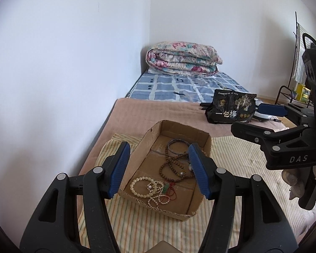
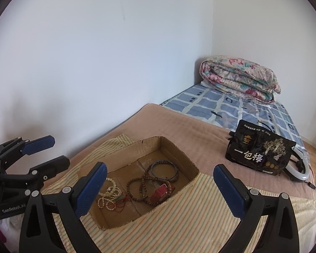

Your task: Organize jewelry

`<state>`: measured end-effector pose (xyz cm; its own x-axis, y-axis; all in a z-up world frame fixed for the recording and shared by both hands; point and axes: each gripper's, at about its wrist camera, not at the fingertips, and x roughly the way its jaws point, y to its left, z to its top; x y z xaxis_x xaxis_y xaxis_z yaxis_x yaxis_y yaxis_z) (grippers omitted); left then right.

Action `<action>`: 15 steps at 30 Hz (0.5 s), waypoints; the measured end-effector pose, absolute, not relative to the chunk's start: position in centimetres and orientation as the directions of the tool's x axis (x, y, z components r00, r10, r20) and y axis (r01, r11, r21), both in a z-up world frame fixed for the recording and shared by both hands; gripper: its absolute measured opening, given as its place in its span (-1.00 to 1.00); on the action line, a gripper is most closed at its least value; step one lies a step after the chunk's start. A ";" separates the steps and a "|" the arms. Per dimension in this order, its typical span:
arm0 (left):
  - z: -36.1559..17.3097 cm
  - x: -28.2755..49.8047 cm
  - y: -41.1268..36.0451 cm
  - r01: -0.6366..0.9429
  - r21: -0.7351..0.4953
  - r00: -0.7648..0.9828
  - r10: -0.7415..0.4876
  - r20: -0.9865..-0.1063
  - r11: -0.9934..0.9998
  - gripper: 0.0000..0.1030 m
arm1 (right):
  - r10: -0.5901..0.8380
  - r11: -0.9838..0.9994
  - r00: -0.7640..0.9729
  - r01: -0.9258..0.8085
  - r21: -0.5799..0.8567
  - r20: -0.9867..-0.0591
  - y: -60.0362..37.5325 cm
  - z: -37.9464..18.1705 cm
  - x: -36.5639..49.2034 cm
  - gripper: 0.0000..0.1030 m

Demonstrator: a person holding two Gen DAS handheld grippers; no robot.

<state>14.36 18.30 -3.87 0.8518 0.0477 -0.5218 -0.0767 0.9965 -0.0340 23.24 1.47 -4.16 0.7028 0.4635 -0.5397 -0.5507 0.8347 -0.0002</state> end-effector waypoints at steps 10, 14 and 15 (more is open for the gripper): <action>-1.4 10.1 15.6 -0.094 -0.005 0.871 0.080 -0.484 0.996 0.39 | 0.477 0.835 0.713 -0.551 0.009 -0.514 -2.4 -2.5 18.8 0.99; -1.0 8.8 14.7 -0.103 0.002 0.873 0.092 -0.479 0.995 0.51 | 0.485 0.834 0.709 -0.550 0.028 -0.512 -4.3 -2.3 17.4 0.99; -0.9 8.4 14.4 -0.108 0.005 0.874 0.097 -0.476 0.994 0.55 | 0.490 0.833 0.705 -0.551 0.037 -0.512 -4.7 -2.3 17.1 0.99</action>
<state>8.36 14.43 -0.91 0.8739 0.0975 -0.4763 -0.1084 0.9941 0.0046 17.12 -4.66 -2.33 0.7054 0.4898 -0.5124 -0.5515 0.8333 0.0374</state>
